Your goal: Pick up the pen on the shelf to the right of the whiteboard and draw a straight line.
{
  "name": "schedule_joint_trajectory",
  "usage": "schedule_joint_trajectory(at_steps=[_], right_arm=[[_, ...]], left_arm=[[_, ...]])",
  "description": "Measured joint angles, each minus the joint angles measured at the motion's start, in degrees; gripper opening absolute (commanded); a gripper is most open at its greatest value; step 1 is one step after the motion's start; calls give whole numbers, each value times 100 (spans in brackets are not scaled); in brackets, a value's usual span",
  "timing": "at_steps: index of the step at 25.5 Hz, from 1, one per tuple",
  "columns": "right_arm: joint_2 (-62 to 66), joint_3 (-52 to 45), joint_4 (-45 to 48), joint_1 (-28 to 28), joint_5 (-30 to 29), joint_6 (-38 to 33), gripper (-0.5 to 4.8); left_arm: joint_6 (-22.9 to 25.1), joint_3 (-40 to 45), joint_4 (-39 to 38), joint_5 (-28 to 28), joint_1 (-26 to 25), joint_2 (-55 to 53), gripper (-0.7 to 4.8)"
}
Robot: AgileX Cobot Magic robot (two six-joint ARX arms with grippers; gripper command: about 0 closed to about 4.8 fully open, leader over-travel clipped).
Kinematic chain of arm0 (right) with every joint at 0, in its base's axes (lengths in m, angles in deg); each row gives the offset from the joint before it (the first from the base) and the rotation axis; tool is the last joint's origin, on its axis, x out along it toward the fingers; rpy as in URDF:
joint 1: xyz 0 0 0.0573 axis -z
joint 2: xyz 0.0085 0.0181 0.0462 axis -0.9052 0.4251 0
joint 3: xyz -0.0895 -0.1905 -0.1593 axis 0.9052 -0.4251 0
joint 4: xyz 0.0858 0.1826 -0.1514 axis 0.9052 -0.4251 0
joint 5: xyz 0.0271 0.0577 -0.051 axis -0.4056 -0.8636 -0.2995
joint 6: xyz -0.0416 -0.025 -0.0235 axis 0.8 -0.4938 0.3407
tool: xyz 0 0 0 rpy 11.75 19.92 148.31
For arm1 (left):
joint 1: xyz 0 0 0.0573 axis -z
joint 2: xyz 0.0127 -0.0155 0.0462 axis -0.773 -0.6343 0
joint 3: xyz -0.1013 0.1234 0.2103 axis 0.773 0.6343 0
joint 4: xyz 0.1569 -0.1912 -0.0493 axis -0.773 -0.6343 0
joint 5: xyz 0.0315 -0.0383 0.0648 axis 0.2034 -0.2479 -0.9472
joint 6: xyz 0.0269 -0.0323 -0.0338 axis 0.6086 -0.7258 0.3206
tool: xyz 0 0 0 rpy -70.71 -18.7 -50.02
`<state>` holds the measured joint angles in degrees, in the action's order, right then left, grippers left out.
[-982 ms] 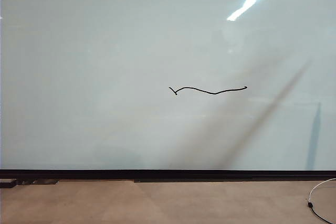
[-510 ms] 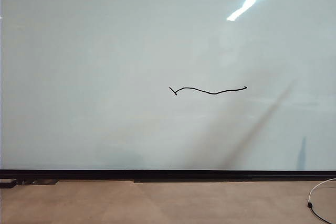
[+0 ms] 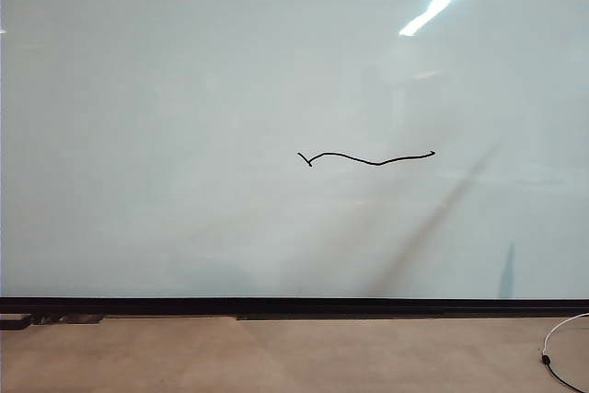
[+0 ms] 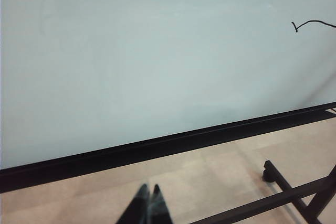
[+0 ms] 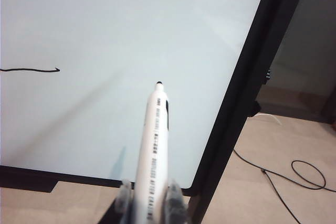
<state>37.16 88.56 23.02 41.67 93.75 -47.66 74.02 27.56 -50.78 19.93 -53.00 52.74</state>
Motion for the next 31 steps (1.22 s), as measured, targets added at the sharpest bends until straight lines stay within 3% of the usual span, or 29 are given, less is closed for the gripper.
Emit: schedule_joint_trajectory(at_steps=[2,9,13,31], right_arm=[[0,-2,35,190,-87,11,-7],[0,-20,42,1729,-1742,-127,-7],[0,-17,116,2203,-2186,-264,-7],[0,-17,42,2262,-2188,-339,-6]], left_arm=[[79,0,17,-2,0,0,-5],[319,0,42,-2,2,2,-5],[321,0,42,-2,2,4,-5],[319,0,15,-2,2,4,-5]])
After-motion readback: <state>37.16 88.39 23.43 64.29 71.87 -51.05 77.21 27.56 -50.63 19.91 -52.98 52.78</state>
